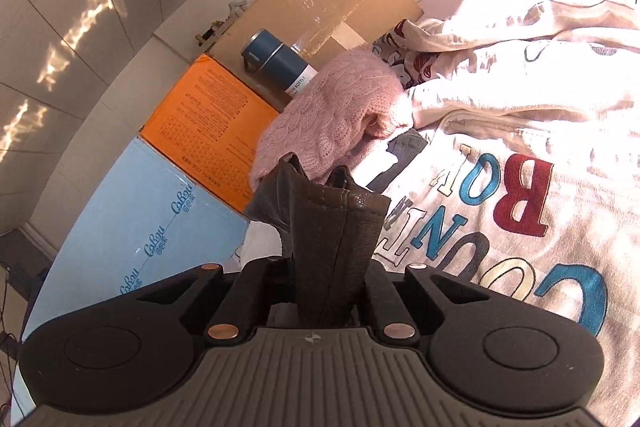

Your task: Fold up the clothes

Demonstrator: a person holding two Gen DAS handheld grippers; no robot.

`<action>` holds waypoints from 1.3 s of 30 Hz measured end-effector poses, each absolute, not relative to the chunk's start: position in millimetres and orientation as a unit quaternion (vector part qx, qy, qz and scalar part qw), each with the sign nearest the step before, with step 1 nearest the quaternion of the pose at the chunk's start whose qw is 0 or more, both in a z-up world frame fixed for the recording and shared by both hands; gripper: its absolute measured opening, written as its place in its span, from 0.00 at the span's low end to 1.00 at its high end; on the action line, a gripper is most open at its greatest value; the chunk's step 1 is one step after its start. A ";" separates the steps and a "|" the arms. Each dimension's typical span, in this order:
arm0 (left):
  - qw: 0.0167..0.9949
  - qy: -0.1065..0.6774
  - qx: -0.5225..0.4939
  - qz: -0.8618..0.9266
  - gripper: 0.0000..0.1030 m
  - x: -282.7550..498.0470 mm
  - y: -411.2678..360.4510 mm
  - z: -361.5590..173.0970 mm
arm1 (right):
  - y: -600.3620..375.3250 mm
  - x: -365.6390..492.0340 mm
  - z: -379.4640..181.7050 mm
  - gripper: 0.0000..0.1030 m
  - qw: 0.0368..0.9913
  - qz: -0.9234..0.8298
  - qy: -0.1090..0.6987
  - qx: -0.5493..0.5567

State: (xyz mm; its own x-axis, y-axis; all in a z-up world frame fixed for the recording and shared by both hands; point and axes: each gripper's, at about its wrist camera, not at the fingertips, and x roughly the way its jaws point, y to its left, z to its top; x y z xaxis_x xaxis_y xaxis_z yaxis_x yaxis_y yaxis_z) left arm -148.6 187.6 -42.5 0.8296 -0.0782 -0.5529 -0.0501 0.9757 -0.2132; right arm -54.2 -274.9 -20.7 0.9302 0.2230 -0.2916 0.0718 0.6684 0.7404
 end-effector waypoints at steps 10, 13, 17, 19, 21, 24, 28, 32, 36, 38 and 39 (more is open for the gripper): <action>0.950 0.305 -0.062 0.013 0.97 -147.3 180.2 -48.0 | -176.4 -84.5 44.8 0.11 0.949 0.176 0.131 0.228; 0.950 0.305 -0.065 0.012 0.97 -147.5 180.7 -47.5 | -134.0 -97.0 53.7 0.11 0.956 0.221 0.122 0.147; 0.950 0.305 -0.068 0.011 0.97 -146.8 181.2 -47.2 | -85.8 -111.2 47.0 0.11 0.954 0.265 0.129 0.054; 0.949 0.306 -0.071 0.010 0.97 -146.9 182.4 -47.2 | -65.7 -119.2 37.9 0.12 0.950 0.280 0.135 0.005; 0.950 0.301 -0.076 0.011 0.98 -147.6 184.3 -46.5 | -49.9 -128.5 25.8 0.15 0.946 0.288 0.141 -0.049; 0.953 0.292 -0.085 0.015 0.98 -149.3 188.1 -44.6 | -37.0 -145.8 9.3 0.23 0.929 0.315 0.156 -0.119; 0.955 0.279 -0.097 0.021 0.98 -151.5 193.1 -42.1 | -33.9 -166.7 -5.7 0.47 0.892 0.368 0.182 -0.186; 0.958 0.262 -0.113 0.022 0.98 -154.4 198.2 -38.6 | -37.8 -173.1 -11.6 0.68 0.848 0.439 0.230 -0.190; 0.962 0.194 -0.190 -0.036 0.98 -167.3 205.3 -21.7 | -46.9 -165.5 -17.0 0.75 0.819 0.484 0.271 -0.145; 0.957 0.164 -0.228 -0.068 0.98 -172.4 207.5 -13.8 | -55.4 -159.6 -15.1 0.75 0.811 0.504 0.278 -0.109; 0.949 0.162 -0.252 -0.095 0.98 -170.6 204.3 -11.5 | -63.1 -156.0 -9.8 0.75 0.806 0.518 0.273 -0.082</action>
State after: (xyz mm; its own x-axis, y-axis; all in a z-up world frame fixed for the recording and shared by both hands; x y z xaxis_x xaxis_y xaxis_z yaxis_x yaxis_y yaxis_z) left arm -170.6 204.3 -11.5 0.9297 -0.2616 -0.2593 0.0986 0.8551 -0.5091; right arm -156.0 -63.1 -9.8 0.3136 0.7908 -0.5256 -0.8808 0.4491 0.1501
